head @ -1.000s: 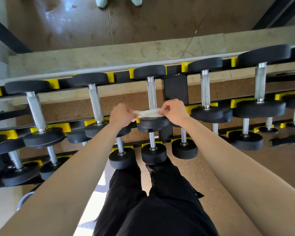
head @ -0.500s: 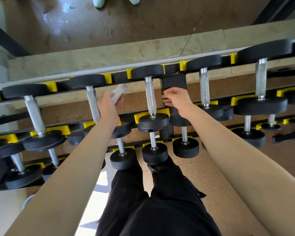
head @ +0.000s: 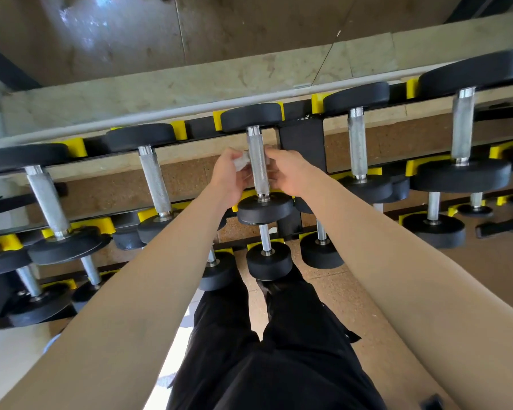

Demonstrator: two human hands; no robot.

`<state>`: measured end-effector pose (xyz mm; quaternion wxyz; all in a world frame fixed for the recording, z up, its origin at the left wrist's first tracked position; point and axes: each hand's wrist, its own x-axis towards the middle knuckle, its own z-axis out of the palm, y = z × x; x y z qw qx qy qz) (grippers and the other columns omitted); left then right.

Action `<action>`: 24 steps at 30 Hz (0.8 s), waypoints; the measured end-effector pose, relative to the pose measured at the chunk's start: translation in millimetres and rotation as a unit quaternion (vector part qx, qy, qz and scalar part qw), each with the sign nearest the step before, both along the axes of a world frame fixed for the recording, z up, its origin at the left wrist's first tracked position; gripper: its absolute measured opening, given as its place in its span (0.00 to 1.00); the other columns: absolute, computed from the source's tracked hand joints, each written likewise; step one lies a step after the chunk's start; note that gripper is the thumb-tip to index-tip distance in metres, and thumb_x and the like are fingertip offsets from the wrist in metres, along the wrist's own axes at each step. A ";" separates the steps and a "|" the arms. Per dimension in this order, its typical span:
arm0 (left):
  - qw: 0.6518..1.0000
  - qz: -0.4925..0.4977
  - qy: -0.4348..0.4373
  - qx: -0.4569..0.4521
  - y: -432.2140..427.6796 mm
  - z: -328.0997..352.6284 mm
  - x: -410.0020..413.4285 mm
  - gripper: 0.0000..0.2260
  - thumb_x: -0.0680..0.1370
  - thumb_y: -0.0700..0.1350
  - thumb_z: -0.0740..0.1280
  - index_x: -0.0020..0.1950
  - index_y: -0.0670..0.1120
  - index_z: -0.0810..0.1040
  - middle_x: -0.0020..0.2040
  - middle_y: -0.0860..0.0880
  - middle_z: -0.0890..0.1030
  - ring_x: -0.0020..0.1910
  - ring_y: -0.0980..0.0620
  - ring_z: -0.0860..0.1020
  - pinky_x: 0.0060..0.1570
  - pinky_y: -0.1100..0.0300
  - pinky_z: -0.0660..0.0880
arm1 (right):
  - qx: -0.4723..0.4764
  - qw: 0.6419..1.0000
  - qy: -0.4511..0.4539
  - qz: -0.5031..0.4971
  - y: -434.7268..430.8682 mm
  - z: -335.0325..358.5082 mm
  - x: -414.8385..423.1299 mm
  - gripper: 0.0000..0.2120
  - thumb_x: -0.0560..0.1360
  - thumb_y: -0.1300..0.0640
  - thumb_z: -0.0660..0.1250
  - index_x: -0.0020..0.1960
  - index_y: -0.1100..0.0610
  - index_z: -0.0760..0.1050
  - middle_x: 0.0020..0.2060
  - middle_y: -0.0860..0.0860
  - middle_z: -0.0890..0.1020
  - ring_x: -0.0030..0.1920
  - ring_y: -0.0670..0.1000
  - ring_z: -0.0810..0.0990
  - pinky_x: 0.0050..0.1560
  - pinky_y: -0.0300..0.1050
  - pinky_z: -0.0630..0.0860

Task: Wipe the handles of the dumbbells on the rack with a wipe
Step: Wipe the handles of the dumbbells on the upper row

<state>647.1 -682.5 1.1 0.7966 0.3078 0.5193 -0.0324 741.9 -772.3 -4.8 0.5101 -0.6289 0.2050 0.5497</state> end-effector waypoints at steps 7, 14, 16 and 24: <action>0.992 0.040 0.032 0.111 0.4 -11.5 -0.2 0.03 0.81 0.39 0.62 0.52 0.42 0.74 0.49 0.42 0.80 0.49 0.44 0.82 0.54 0.48 0.81 | -0.025 0.991 -0.103 -0.085 -6.0 -3.8 -2.8 0.04 0.75 0.61 0.74 0.47 0.59 0.79 0.45 0.58 0.85 0.43 0.55 0.85 0.48 0.51 0.84; 0.982 0.024 0.061 0.174 0.3 -17.6 13.9 0.03 0.82 0.40 0.66 0.54 0.41 0.76 0.48 0.43 0.82 0.45 0.48 0.83 0.38 0.61 0.81 | 0.000 0.967 -0.120 -0.227 -9.6 6.2 23.3 0.10 0.72 0.64 0.77 0.49 0.58 0.78 0.49 0.57 0.84 0.46 0.52 0.85 0.48 0.44 0.84; 0.983 0.105 0.062 0.139 6.3 -12.0 17.2 0.03 0.83 0.41 0.66 0.52 0.41 0.77 0.48 0.43 0.82 0.46 0.48 0.83 0.44 0.58 0.83 | 0.042 0.970 -0.076 -0.227 -0.4 7.9 21.3 0.10 0.73 0.66 0.74 0.51 0.59 0.78 0.50 0.58 0.85 0.45 0.52 0.85 0.48 0.44 0.83; 0.982 0.151 0.012 0.110 10.5 -7.2 15.6 0.02 0.81 0.39 0.68 0.49 0.43 0.77 0.51 0.43 0.83 0.50 0.48 0.83 0.50 0.58 0.82 | 0.041 0.977 -0.039 -0.208 7.1 12.7 23.4 0.09 0.77 0.67 0.70 0.56 0.60 0.78 0.46 0.57 0.85 0.46 0.51 0.85 0.49 0.45 0.82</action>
